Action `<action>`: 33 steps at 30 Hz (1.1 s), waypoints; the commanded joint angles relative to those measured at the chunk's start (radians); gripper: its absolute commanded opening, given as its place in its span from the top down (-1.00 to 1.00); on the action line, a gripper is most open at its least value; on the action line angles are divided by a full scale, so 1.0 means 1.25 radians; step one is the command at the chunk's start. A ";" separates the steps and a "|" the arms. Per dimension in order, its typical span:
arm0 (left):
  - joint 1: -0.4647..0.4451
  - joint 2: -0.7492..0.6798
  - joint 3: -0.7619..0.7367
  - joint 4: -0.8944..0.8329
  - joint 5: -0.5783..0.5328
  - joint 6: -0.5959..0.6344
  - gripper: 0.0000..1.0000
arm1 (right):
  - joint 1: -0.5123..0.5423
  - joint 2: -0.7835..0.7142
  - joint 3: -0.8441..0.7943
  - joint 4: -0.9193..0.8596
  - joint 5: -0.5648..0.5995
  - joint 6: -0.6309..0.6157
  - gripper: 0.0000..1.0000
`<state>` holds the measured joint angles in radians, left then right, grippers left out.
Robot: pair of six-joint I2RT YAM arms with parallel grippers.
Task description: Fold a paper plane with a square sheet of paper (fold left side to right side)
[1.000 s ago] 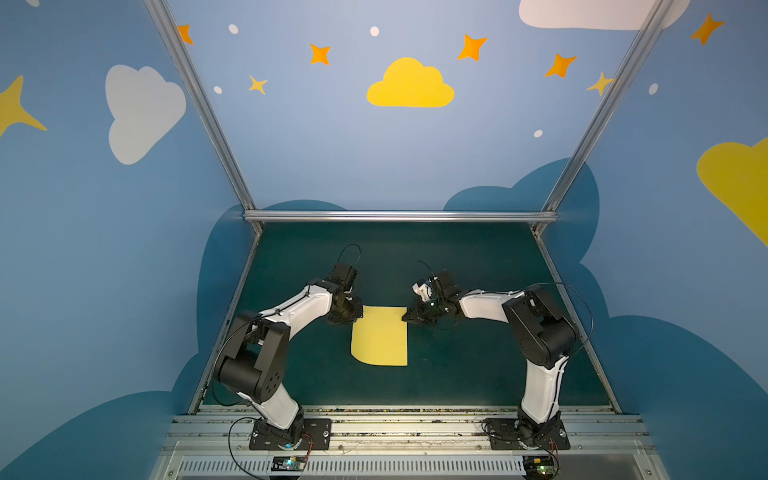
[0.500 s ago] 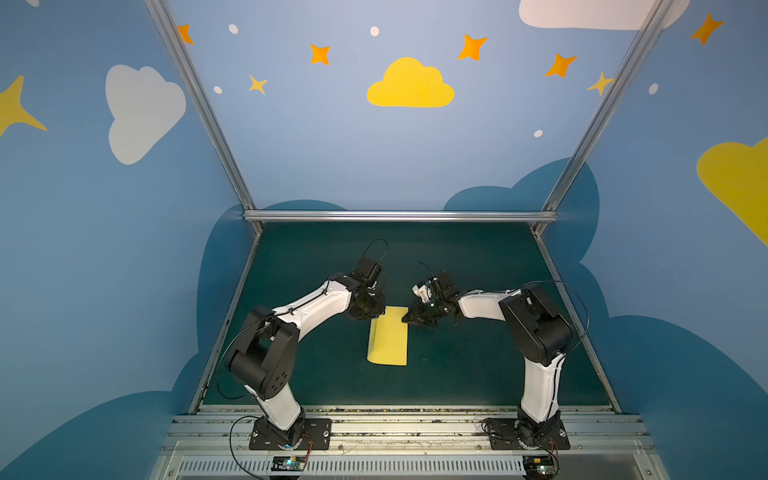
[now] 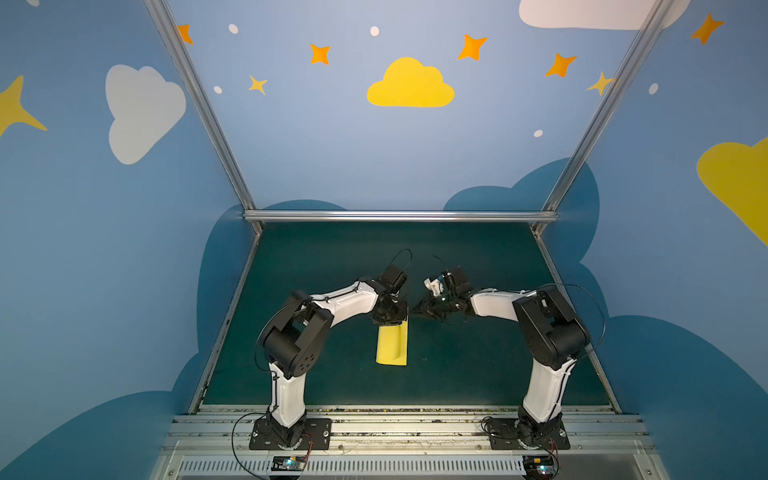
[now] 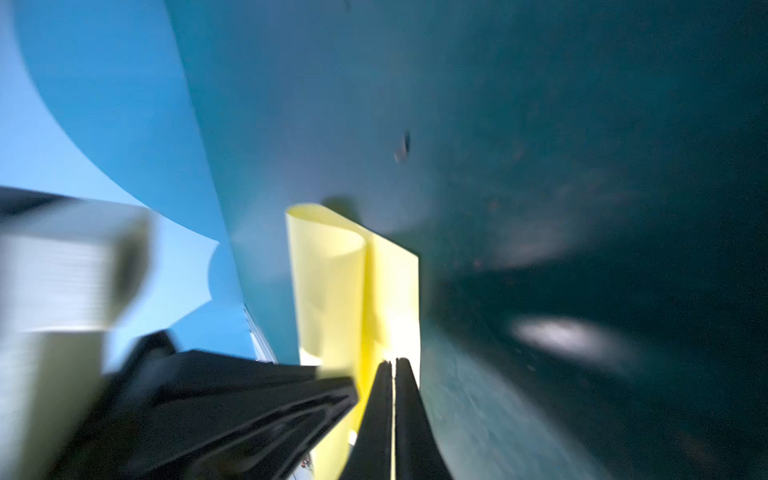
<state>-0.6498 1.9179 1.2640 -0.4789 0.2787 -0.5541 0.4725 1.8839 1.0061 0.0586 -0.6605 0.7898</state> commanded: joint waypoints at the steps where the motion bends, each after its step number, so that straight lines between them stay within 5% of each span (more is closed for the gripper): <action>1: -0.004 0.019 0.016 0.013 0.000 -0.011 0.83 | -0.021 -0.015 0.013 0.010 -0.036 0.006 1.00; 24: -0.013 0.040 0.024 0.018 0.000 -0.010 0.76 | 0.037 0.172 0.151 0.009 -0.083 0.040 1.00; 33: -0.012 0.020 0.026 0.011 0.019 0.004 0.50 | 0.030 0.199 0.128 -0.001 -0.065 0.022 1.00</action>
<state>-0.6636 1.9507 1.2800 -0.4522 0.2871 -0.5583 0.5171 2.1105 1.1774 0.0826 -0.7547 0.8391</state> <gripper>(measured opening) 0.238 0.047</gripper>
